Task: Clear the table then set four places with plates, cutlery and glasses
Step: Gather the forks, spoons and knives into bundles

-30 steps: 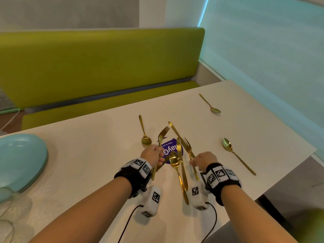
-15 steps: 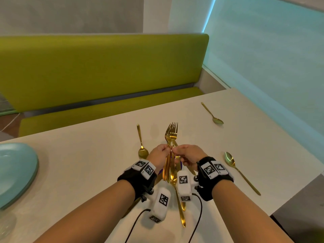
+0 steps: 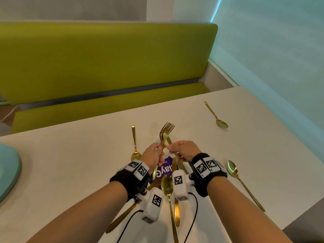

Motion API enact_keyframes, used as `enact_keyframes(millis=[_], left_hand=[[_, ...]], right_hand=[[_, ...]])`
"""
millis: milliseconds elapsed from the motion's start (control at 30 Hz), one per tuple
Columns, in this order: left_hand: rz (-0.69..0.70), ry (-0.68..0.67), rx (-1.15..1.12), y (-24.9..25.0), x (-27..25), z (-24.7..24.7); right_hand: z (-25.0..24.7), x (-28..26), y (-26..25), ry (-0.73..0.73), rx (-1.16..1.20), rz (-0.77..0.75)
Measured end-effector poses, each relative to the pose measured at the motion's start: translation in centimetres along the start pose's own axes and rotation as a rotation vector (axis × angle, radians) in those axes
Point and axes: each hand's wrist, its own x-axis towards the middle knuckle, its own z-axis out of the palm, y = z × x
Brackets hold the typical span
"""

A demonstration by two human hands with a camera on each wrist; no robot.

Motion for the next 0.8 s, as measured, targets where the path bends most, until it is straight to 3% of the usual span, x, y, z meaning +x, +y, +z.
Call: enact_keyframes(millis=[267,567,800], left_hand=[[-0.030,0.075,-0.091,0.2,0.3,-1.7],[-0.076,0.069,-0.157,-1.4,-3.0,-3.0],[-0.072,0.099,-0.160,-3.3,-6.6,-5.7]], right_hand=[[0.1,-0.5,2.9,0.056,-0.122,0.077],[3.3,-4.5,6.7,-0.017,-0.725,0.201],[6.4,-7.0,9.2,0.038,-0.692,0.230]])
